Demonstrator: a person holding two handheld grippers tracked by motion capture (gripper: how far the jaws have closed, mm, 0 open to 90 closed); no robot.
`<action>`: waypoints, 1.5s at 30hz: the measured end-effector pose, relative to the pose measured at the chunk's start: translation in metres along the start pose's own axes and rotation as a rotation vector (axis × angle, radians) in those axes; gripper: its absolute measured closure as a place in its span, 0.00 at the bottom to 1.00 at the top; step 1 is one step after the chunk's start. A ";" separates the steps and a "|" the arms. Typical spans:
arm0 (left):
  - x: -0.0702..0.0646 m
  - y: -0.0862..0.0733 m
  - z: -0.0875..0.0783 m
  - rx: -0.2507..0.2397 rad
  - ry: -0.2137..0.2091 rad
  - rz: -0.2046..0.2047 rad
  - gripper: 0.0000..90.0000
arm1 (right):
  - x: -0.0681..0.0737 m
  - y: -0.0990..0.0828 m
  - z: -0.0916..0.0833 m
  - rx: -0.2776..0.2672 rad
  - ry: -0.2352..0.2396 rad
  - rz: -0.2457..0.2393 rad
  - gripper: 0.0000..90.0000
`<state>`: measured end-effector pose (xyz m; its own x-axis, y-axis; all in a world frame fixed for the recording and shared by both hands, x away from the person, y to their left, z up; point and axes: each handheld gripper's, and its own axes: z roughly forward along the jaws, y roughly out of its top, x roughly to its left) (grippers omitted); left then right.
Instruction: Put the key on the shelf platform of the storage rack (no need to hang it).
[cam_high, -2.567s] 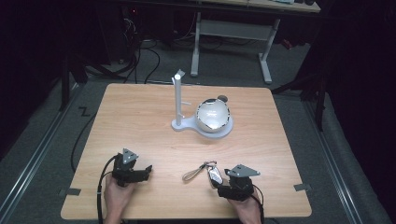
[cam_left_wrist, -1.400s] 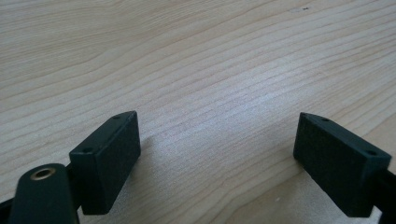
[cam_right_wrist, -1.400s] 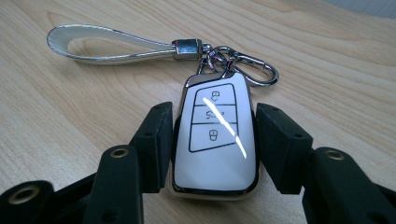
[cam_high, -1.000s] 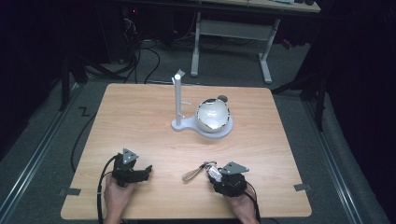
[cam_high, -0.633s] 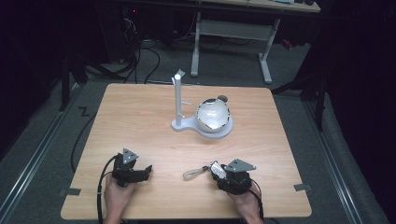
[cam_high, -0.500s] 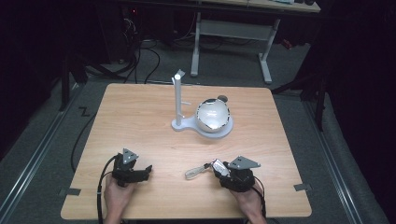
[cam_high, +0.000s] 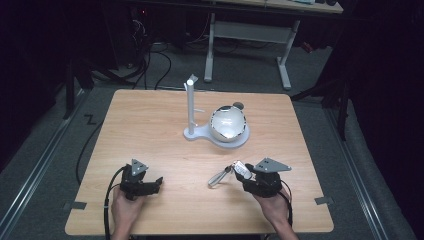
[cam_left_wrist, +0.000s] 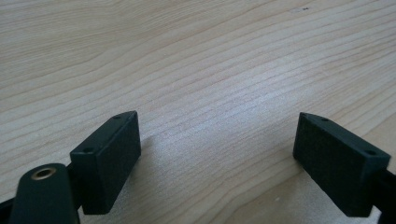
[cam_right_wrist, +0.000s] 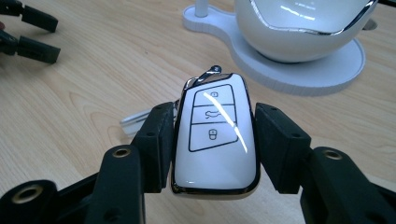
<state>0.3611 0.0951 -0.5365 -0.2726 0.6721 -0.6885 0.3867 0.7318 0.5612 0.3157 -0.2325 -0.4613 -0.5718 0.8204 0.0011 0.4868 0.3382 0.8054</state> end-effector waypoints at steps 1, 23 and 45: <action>0.000 0.000 0.000 0.000 -0.001 0.001 0.17 | -0.001 0.002 -0.001 -0.003 0.001 0.001 0.55; 0.000 0.000 0.000 0.001 -0.001 0.000 0.17 | -0.029 0.037 -0.021 -0.078 0.003 0.029 0.55; -0.001 0.000 0.000 0.001 0.005 -0.015 0.18 | -0.053 0.086 -0.027 -0.116 0.015 0.019 0.55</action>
<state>0.3613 0.0949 -0.5357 -0.2827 0.6615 -0.6946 0.3833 0.7417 0.5504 0.3699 -0.2597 -0.3764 -0.5733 0.8190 0.0250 0.4184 0.2664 0.8683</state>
